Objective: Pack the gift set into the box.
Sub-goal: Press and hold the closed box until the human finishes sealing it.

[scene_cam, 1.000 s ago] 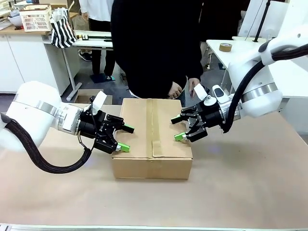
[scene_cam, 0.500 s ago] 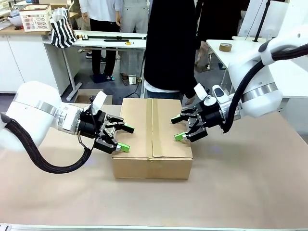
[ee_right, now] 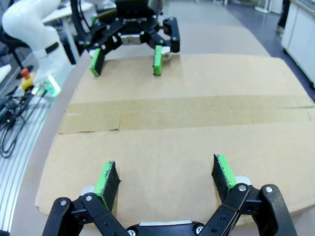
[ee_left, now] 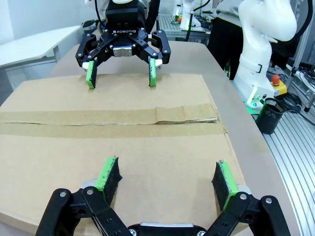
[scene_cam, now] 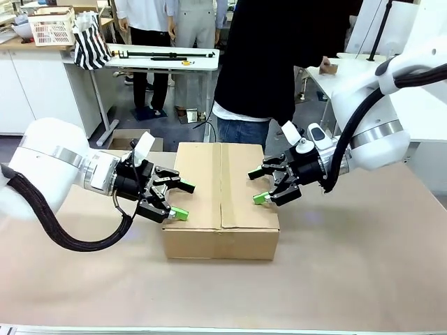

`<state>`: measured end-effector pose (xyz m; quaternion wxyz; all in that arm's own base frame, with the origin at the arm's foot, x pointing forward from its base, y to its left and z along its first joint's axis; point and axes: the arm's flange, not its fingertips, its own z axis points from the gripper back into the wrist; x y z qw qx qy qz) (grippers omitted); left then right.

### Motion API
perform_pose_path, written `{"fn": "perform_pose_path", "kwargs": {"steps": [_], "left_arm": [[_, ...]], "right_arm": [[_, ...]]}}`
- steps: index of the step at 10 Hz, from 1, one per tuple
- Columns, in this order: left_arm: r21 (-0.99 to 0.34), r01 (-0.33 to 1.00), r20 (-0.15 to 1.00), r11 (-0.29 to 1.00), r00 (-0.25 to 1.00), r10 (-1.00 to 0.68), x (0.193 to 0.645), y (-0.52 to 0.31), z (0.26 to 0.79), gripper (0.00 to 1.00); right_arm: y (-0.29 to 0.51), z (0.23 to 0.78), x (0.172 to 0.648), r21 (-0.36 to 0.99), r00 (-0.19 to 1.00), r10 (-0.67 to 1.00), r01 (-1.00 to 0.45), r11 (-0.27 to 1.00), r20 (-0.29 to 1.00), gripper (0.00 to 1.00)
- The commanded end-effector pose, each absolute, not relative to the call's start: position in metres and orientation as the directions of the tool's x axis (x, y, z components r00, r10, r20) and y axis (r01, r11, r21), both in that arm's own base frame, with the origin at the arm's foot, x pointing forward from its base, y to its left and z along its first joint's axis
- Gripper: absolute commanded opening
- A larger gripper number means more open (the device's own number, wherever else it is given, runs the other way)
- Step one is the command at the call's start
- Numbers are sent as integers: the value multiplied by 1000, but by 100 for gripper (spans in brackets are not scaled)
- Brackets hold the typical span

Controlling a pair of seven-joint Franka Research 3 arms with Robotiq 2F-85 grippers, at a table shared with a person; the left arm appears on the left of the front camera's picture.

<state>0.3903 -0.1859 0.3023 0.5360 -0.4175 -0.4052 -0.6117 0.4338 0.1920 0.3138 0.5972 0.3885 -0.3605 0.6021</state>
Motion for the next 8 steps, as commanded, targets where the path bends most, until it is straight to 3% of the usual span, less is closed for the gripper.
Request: {"fn": "perform_pose_path", "kwargs": {"steps": [1, 8], "left_arm": [[63, 993, 942, -100, -92, -322, 389, -185, 302, 100], [63, 993, 942, -100, -92, -322, 389, -185, 302, 100]], "right_arm": [[192, 312, 433, 30, 16, 443, -999, -26, 896, 100], [192, 312, 433, 30, 16, 443, -999, -26, 896, 100]]}}
